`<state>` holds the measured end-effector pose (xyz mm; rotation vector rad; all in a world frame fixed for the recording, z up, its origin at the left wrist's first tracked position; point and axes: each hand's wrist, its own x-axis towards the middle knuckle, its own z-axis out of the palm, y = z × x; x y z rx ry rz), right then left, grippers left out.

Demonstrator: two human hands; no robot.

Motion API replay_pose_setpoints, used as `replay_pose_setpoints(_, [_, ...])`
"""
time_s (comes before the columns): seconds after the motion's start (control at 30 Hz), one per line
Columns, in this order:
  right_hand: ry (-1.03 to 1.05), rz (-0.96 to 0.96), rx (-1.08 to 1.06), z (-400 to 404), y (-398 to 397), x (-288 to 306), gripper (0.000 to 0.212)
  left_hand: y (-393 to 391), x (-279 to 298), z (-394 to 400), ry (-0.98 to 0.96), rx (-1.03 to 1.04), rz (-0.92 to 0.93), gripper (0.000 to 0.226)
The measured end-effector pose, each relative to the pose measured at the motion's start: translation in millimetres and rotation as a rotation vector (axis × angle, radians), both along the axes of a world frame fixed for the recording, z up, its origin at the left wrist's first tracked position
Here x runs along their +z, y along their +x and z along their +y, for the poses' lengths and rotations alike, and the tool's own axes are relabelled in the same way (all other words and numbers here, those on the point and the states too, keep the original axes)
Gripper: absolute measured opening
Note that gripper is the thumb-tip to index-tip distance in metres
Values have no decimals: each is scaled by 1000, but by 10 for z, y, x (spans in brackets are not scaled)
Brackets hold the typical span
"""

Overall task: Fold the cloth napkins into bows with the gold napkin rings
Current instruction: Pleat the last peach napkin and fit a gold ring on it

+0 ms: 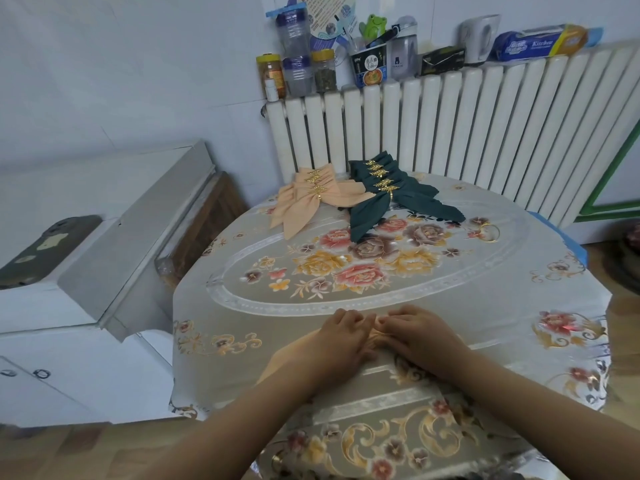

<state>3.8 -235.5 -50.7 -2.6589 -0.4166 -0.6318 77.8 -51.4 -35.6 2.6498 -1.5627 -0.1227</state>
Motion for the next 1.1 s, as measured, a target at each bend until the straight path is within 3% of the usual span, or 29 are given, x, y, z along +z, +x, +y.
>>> replay_pose_setpoints(0.23, [64,46,-94,37,-30,41,37,14,-116,-21,-220,49,17,51])
replay_pose_setpoints(0.4, [250,254,-150,2,-22,143,23,38,-133,-66,-340,37,74,46])
replay_pose_setpoints(0.67, [527,228,-389,-422,166,300,23,371,40,-380,-285,53,42,44])
replay_pose_setpoints(1.1, [324,238,-969,-1604,787,168,41,1007,67,-1170,-342,77,-88,47])
